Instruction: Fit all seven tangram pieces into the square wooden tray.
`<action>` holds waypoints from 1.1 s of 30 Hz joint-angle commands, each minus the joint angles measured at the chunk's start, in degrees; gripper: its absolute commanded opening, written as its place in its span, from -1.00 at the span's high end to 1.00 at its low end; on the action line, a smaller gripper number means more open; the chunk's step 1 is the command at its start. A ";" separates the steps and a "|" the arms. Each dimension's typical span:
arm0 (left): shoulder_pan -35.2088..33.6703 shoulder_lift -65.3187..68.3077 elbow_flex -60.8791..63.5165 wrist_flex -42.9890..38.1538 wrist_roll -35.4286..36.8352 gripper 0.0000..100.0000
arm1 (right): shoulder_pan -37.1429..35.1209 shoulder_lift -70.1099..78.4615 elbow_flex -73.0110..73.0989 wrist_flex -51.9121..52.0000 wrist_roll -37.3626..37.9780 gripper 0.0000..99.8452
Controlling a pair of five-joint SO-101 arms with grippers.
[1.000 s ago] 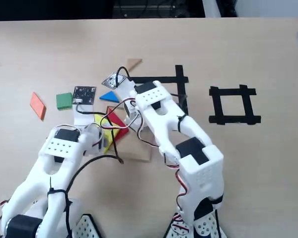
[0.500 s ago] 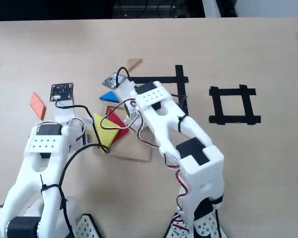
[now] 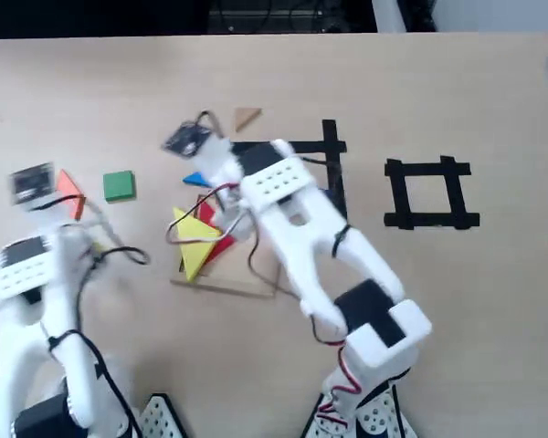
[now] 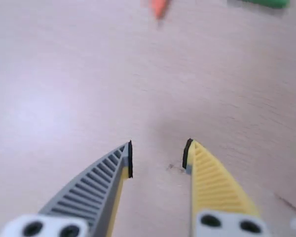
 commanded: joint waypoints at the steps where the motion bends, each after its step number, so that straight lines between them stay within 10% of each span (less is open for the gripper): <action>1: -11.91 -1.41 -1.19 -0.35 -3.87 0.60 | -3.08 -2.51 -5.14 -0.70 -7.82 0.61; 33: -13.32 -0.97 5.14 -7.38 -3.96 0.60 | -11.69 49.71 -78.11 26.99 -15.12 0.60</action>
